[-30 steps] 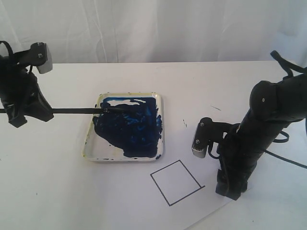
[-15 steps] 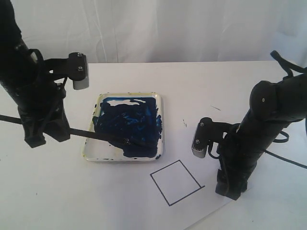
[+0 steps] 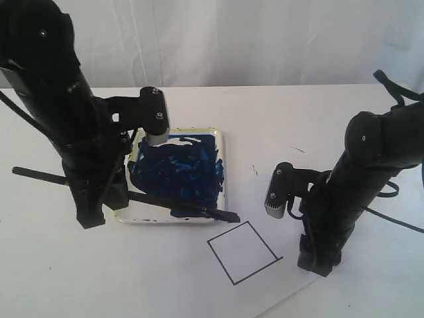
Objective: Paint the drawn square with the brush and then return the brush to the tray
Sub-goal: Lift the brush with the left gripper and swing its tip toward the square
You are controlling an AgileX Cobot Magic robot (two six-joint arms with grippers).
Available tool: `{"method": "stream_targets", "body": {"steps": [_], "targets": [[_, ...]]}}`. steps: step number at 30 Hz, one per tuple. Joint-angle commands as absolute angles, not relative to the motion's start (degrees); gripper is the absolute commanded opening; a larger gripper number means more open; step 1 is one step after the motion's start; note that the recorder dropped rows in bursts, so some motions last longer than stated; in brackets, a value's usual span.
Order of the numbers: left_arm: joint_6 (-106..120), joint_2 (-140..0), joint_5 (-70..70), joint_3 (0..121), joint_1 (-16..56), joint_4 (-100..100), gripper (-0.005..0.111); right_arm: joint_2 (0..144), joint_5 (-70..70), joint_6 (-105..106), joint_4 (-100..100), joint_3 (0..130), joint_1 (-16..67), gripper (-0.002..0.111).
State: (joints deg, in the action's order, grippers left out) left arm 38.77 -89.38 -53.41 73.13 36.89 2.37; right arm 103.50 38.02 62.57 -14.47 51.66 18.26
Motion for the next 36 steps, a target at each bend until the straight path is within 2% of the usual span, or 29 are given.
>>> {"method": "stream_targets", "body": {"steps": [1,8,36], "targets": [[31.45,-89.77,-53.04,73.35,41.01,-5.16,0.0,104.87,38.67,62.73,-14.92,51.21,18.31,0.063],[31.73,-93.43,-52.32,74.72,44.2,-5.24,0.0,104.87,38.67,62.73,-14.92,51.21,18.31,0.063],[28.23,-97.41,-51.42,77.93,44.2,-3.83,0.0,104.87,38.56,62.72,-14.92,51.21,18.31,0.063]]}}
